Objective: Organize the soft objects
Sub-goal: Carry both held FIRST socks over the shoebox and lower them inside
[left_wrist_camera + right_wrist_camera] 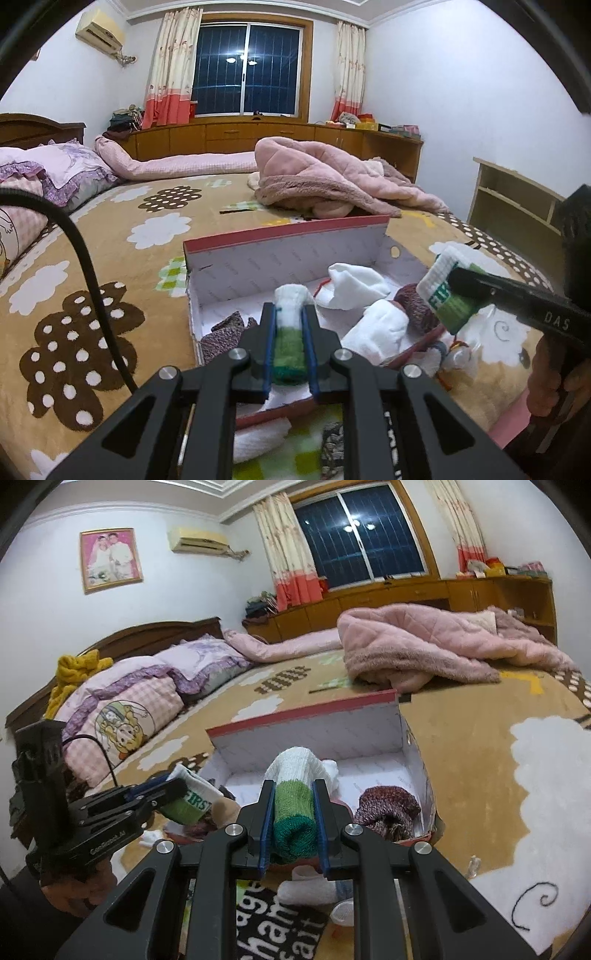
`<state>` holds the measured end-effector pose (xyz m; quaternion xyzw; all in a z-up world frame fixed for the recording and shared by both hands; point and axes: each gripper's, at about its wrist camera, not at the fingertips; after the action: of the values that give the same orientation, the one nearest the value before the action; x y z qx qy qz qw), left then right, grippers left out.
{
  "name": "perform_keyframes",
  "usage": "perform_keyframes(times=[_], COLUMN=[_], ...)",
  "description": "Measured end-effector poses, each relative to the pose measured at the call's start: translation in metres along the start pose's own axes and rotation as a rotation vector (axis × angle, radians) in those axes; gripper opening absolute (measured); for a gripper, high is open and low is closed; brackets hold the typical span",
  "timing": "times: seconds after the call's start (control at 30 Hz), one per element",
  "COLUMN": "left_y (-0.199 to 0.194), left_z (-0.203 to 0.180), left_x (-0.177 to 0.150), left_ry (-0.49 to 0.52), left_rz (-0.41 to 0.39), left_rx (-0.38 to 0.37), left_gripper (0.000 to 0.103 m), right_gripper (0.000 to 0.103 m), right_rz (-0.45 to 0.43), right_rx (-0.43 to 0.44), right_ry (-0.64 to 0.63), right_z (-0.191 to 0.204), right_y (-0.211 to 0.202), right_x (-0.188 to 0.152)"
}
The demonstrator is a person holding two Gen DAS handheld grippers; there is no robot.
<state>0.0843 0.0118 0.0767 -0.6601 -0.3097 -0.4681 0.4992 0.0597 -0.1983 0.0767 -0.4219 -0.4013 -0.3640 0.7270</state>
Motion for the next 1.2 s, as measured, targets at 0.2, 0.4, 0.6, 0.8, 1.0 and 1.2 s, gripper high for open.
perform_keyframes(times=[0.2, 0.4, 0.6, 0.8, 1.0, 1.2], left_y=[0.011, 0.015, 0.025, 0.033, 0.046, 0.057], left_z=[0.004, 0.005, 0.004, 0.003, 0.004, -0.002], left_x=[0.001, 0.002, 0.0, -0.004, -0.012, -0.018], left_ry=[0.0, 0.004, 0.02, 0.025, 0.021, 0.039], left_rz=[0.012, 0.011, 0.02, 0.033, 0.067, 0.086], left_rx=[0.003, 0.002, 0.008, 0.0, -0.003, -0.01], left_gripper=[0.014, 0.014, 0.014, 0.014, 0.015, 0.014], right_gripper=[0.02, 0.02, 0.02, 0.02, 0.021, 0.024], right_rz=[0.01, 0.036, 0.024, 0.04, 0.09, 0.132], right_rx=[-0.016, -0.008, -0.068, -0.094, -0.097, -0.104], right_ry=[0.018, 0.009, -0.077, -0.095, -0.089, -0.093], right_z=[-0.005, -0.001, 0.007, 0.006, 0.006, 0.012], right_y=[0.007, 0.019, 0.023, 0.039, 0.063, 0.075], right_x=[0.004, 0.005, 0.002, -0.001, -0.013, -0.017])
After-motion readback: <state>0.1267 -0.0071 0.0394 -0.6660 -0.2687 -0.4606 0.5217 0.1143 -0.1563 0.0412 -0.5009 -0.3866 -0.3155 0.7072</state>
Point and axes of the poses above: each gripper's, at about its wrist camera, not at the fingertips, and y roughly the way its jaws point, z to its left, x to its top, and after that the axes turned 8 degrees about -z, right-handed
